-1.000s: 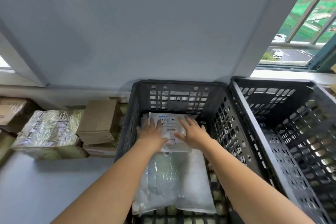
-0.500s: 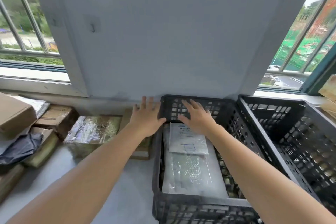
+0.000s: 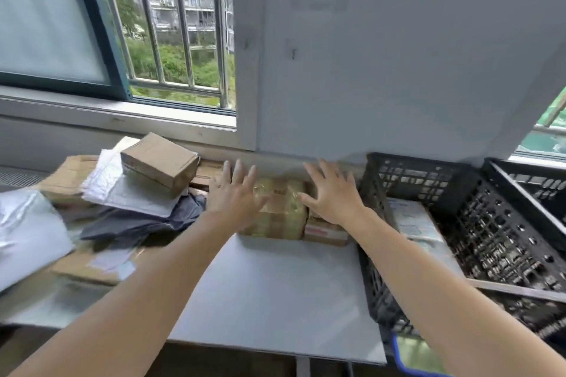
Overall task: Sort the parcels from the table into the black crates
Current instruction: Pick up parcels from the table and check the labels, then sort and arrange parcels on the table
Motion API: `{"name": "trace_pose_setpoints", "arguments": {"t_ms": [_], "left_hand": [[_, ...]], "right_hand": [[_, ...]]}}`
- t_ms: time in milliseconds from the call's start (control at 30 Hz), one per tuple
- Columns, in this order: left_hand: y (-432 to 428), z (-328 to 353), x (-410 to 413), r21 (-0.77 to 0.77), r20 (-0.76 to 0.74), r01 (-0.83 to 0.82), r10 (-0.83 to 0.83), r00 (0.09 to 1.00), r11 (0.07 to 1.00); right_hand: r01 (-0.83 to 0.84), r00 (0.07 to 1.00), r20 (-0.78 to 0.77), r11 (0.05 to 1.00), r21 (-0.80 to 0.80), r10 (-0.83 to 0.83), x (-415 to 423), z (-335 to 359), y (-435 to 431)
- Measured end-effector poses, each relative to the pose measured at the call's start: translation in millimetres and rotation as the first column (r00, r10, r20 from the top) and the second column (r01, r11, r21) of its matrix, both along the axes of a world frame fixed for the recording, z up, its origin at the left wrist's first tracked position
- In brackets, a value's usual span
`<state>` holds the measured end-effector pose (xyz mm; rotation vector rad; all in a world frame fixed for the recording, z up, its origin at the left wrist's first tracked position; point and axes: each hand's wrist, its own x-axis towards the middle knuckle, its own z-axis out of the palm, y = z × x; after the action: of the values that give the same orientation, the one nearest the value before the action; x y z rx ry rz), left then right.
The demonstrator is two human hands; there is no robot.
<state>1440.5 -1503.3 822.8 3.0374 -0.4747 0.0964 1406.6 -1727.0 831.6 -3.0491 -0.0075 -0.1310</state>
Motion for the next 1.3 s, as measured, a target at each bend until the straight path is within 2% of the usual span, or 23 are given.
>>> {"name": "trace_pose_setpoints", "arguments": {"t_ms": [200, 333, 467, 700, 1000, 1100, 1300], "left_hand": [[50.3, -21.6, 0.6, -0.063, -0.034, -0.025, 0.023, 0.999, 0.998], [65.5, -39.8, 15.0, -0.023, -0.053, -0.034, 0.032, 0.998, 0.999], [77.1, -50.1, 43.2, 0.023, -0.064, -0.051, 0.052, 0.997, 0.998], [111.2, -52.1, 91.4, 0.010, -0.058, -0.143, 0.144, 0.988, 0.990], [181.6, -67.5, 139.4, -0.074, -0.148, -0.290, 0.277, 0.949, 0.954], [206.2, -72.5, 155.7, -0.102, -0.155, -0.310, 0.293, 0.944, 0.945], [267.9, -83.3, 185.7, -0.134, -0.217, -0.271, 0.238, 0.947, 0.953]], "right_hand": [[0.043, 0.997, -0.062, 0.998, 0.040, -0.040, 9.3, -20.8, 42.5], [0.022, 0.997, -0.074, 0.998, 0.055, -0.018, 34.6, -31.1, 63.7], [-0.019, 0.996, -0.081, 0.991, 0.131, 0.030, 70.0, -46.3, 85.2], [-0.113, 0.982, -0.125, 0.967, 0.228, 0.144, 151.4, -68.1, 128.9], [-0.228, 0.946, -0.142, 0.911, 0.343, 0.290, 214.5, -84.2, 207.8], [-0.249, 0.947, -0.121, 0.916, 0.313, 0.298, 236.3, -82.3, 237.7], [-0.150, 0.950, -0.233, 0.959, 0.242, 0.208, 274.0, -82.2, 294.6]]}}
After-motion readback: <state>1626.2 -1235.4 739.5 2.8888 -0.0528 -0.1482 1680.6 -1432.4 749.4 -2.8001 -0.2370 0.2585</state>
